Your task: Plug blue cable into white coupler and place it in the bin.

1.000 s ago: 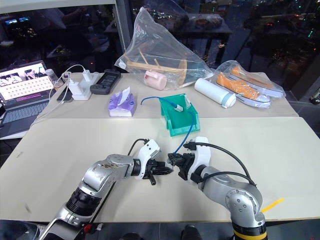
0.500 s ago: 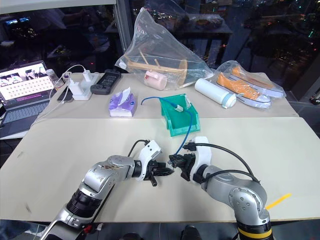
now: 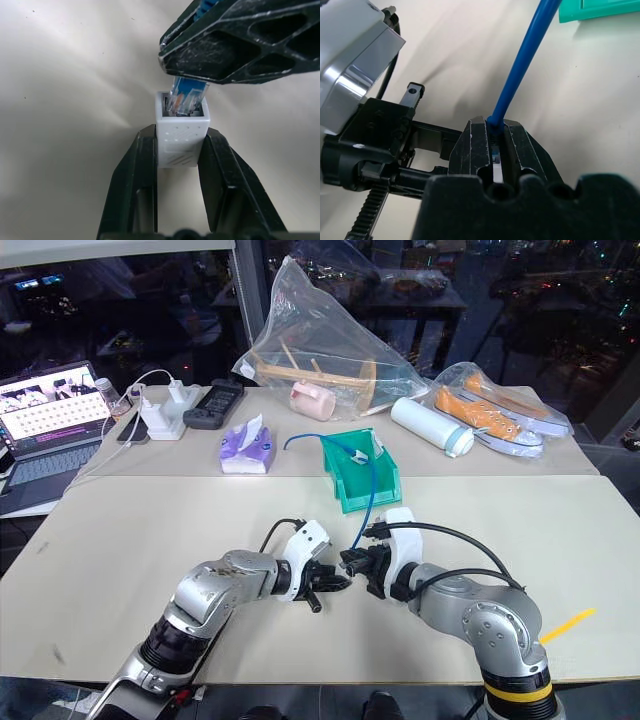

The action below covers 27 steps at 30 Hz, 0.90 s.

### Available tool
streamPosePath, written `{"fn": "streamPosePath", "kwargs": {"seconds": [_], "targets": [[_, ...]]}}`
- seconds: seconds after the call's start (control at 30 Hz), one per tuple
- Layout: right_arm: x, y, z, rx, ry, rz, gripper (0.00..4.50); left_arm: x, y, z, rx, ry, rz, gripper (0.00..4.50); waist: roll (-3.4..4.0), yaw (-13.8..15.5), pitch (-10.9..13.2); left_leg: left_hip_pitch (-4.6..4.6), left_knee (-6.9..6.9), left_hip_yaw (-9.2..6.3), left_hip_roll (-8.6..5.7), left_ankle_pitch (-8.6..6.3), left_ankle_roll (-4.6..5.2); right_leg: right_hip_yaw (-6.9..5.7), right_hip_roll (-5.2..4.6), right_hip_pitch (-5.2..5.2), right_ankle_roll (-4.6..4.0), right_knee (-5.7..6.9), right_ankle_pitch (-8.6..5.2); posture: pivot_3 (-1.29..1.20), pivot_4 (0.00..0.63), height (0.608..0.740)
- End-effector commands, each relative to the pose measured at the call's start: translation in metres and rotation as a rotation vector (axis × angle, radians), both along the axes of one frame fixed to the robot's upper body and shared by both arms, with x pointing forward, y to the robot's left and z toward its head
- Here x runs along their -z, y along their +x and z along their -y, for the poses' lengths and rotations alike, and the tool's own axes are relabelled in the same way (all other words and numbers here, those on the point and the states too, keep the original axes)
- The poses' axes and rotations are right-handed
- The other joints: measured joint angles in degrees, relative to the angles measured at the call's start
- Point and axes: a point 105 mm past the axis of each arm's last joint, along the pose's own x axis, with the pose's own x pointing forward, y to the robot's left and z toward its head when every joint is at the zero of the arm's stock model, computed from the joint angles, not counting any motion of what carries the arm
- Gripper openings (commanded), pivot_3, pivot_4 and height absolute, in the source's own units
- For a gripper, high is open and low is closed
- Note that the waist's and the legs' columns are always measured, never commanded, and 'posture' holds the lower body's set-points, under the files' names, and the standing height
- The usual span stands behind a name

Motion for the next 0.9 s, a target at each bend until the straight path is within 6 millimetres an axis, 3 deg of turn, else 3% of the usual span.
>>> {"fn": "streamPosePath", "kwargs": {"seconds": [0.03,0.53,0.73,0.9], "targets": [[0.044,-0.021,-0.007,-0.092,-0.071,-0.185,0.00,-0.015,-0.006,0.014,0.018,-0.050,0.040,0.65,-0.01,0.07,-0.04,0.02,0.01,0.00,0.00,0.00,0.00,0.00,0.00,0.01,0.00,0.00,0.00,0.00,0.150,0.740],[0.080,-0.028,-0.003,-0.171,-0.129,-0.300,0.00,-0.014,-0.012,0.014,-0.012,-0.049,0.035,0.65,-0.21,-0.26,-1.26,0.21,-0.10,0.00,0.00,-0.03,0.04,0.00,0.00,0.14,0.00,-0.05,-0.05,0.00,0.150,0.740],[0.094,-0.027,-0.005,-0.178,-0.134,-0.335,0.00,-0.015,-0.010,0.017,-0.019,-0.051,0.042,0.65,-0.30,-0.36,-1.38,1.00,-0.33,0.00,0.01,-0.17,0.25,0.00,0.01,1.11,0.03,-0.33,-0.39,0.00,0.150,0.740],[0.101,-0.025,-0.012,-0.189,-0.121,-0.366,0.00,-0.015,-0.010,0.018,-0.024,-0.053,0.044,0.65,-0.41,-0.52,-1.63,1.31,-0.34,0.00,0.01,-0.20,0.28,0.01,0.01,1.19,0.02,-0.24,-0.47,0.00,0.150,0.740]]}}
